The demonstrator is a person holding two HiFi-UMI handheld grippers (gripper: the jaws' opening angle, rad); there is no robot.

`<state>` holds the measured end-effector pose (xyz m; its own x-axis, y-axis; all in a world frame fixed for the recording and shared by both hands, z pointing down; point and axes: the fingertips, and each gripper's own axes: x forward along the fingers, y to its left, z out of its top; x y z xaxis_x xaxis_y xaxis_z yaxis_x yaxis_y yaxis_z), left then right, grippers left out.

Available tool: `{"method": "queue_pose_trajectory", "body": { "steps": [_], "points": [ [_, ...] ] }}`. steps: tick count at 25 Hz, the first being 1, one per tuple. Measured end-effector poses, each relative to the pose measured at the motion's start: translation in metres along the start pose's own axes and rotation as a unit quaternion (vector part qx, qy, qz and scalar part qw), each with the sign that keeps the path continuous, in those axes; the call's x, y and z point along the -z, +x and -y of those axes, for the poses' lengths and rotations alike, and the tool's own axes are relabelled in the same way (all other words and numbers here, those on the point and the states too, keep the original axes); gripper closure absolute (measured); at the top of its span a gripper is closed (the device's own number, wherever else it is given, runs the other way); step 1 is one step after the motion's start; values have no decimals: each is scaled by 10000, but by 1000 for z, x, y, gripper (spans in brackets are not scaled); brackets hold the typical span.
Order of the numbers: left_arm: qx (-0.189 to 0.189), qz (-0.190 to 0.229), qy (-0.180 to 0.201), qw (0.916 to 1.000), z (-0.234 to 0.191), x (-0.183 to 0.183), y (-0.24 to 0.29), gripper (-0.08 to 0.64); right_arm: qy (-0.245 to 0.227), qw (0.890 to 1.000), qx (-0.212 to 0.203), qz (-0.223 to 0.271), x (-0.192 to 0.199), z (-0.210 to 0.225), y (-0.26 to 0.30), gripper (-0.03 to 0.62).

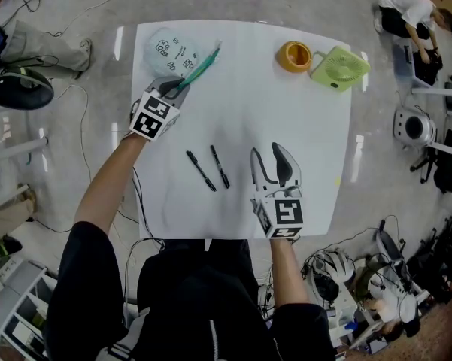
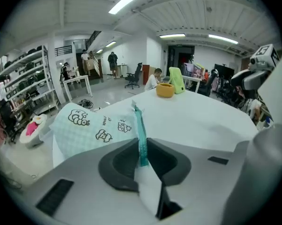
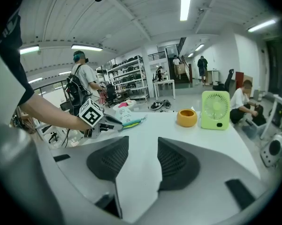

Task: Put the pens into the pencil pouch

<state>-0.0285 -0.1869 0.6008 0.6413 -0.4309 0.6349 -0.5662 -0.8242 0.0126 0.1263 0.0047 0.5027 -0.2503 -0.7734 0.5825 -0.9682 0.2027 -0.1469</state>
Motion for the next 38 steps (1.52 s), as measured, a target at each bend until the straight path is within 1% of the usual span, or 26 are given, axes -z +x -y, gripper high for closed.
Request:
{"method": "queue_pose_trajectory", "body": {
  "steps": [2,4,7,11,15,20,25,29,32,35,38],
  "points": [
    [-48,129,-209,9997,-3,-4,-5,492,7,10000,-4,16,-3,0,-1,405],
    [-146,246,-234,9993,-4,-9,-12,495,15,10000,-32,65,-3,0,-1,405],
    [-281,396,-122,9987,-6,-15,-21,499,11,9999,-91,132,-3,-2,0,407],
    [-402,536,-17,9977,-8,-26,-29,500,-29,9999,-143,67,4,-2,3,407],
    [-485,570,126,9971,-9,-31,-35,502,-60,9998,-198,-28,10,-9,2,407],
    [-488,536,186,9972,-4,-28,-45,503,-142,9992,-346,-162,22,-28,-3,407],
    [-488,603,161,9969,4,-29,-47,503,-295,9954,-660,-634,62,-48,-4,407],
    [-478,618,173,9968,6,-30,-47,503,-431,9894,-899,-1053,99,-70,-2,410],
    [-483,640,179,9966,9,-28,-51,505,-534,9841,-1048,-1328,128,-87,-2,423],
    [-500,660,145,9965,15,-22,-62,505,-553,9816,-1091,-1468,152,-100,-11,428],
    [-484,637,150,9967,13,-27,-52,505,-591,9811,-1038,-1523,155,-94,-4,437]
  ]
}}
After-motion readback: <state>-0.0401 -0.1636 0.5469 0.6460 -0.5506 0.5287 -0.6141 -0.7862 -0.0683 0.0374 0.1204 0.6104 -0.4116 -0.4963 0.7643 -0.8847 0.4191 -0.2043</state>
